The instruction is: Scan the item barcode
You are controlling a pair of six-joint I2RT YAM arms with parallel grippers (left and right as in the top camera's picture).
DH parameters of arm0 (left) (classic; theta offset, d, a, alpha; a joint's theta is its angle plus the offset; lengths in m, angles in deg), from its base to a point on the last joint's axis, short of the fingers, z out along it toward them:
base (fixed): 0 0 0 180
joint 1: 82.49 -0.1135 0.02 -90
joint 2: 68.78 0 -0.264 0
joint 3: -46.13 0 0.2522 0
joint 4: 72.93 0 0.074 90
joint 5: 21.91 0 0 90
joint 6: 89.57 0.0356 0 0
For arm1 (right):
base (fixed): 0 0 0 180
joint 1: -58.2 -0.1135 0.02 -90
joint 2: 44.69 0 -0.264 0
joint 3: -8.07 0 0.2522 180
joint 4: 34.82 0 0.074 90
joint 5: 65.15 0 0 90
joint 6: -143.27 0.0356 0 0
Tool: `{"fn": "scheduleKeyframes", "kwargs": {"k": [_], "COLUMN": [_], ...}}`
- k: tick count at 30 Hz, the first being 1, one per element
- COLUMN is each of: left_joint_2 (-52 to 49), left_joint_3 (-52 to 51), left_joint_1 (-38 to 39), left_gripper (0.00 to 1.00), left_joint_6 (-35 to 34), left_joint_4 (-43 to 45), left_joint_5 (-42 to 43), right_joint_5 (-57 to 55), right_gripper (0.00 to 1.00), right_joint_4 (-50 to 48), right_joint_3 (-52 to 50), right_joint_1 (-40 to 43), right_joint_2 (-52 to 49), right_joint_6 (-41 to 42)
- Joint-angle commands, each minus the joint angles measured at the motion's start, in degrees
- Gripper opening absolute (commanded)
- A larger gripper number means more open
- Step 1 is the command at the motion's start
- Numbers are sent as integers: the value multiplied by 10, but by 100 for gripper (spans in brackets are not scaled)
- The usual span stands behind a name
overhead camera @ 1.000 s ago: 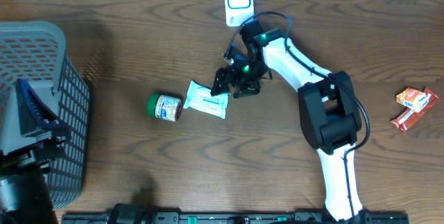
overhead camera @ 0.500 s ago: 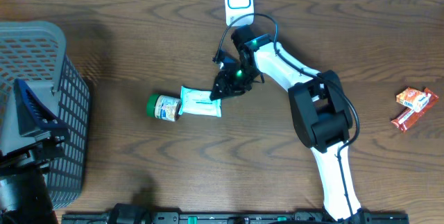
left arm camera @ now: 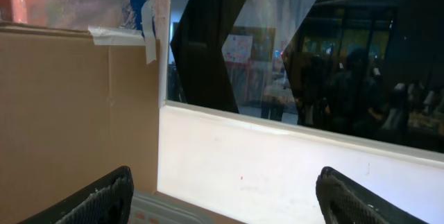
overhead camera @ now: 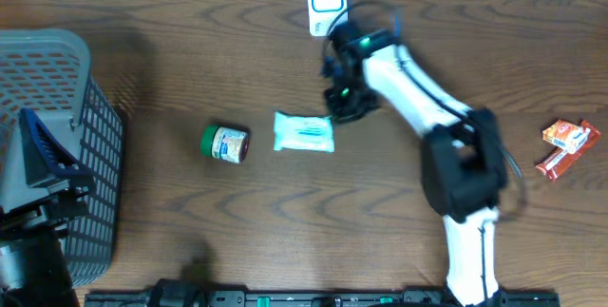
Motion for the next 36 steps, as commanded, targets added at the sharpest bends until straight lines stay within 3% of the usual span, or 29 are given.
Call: {"fn": "scheduleKeyframes", "kwargs": {"k": [1, 5, 7, 9, 11, 12, 18, 26, 36], "left_joint_2": [8, 8, 8, 8, 8, 8, 9, 9, 9], "left_joint_3": [0, 0, 0, 0, 0, 0, 0, 0, 0], "left_joint_1": [-3, -3, -3, -3, -3, -3, -3, -3, -3], "left_gripper": [84, 84, 84, 84, 84, 84, 84, 84, 85], "left_joint_6": [-3, -3, -3, -3, -3, -3, -3, -3, -3], "left_joint_4": [1, 1, 1, 1, 1, 1, 1, 2, 2], "left_joint_5": [-3, -3, -3, -3, -3, -3, -3, -3, -3], "right_joint_5": [-372, -508, -464, -339, -223, -175, 47, 201, 314], "right_gripper": [2, 1, 2, 59, 93, 99, 99, 99, 99], "right_joint_4": [31, 68, 68, 59, 26, 2, -141, -259, -244], "right_joint_3": [13, 13, 13, 8, -10, -23, -99, -112, -112], "right_joint_1": [-12, -50, -66, -71, -60, -52, 5, 52, 54], "right_joint_2": [127, 188, 194, 189, 180, 174, 130, 39, -72], "right_joint_6": [63, 78, 78, 69, 60, 52, -35, -66, -143]}}
